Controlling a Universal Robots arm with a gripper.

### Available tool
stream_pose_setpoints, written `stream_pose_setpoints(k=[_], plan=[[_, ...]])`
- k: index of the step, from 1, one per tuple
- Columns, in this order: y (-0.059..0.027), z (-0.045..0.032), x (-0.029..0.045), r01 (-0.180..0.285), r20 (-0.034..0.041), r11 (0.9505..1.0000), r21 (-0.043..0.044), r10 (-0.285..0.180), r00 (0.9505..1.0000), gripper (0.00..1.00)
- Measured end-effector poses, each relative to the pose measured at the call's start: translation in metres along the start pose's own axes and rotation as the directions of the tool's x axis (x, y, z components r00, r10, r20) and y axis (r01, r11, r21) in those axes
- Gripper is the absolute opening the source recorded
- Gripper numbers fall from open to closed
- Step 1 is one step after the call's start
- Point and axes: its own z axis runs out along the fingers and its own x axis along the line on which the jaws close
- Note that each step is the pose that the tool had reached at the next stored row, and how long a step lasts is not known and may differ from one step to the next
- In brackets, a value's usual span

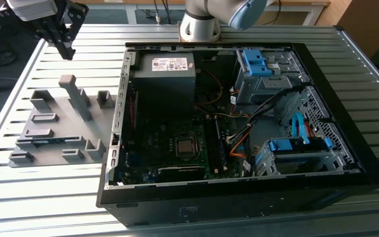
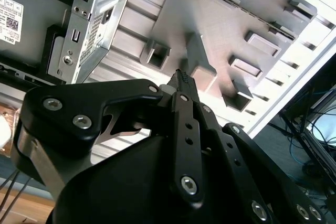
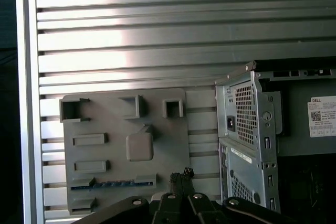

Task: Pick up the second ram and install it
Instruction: 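Reach for the second ram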

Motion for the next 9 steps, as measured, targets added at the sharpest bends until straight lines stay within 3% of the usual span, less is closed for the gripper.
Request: stream_pose_setpoints(k=[9], plan=[[-0.0004, 0.0001, 0.0056, 0.0, 0.0, 1.0, 0.0001, 0.0, 1.0, 0.11]])
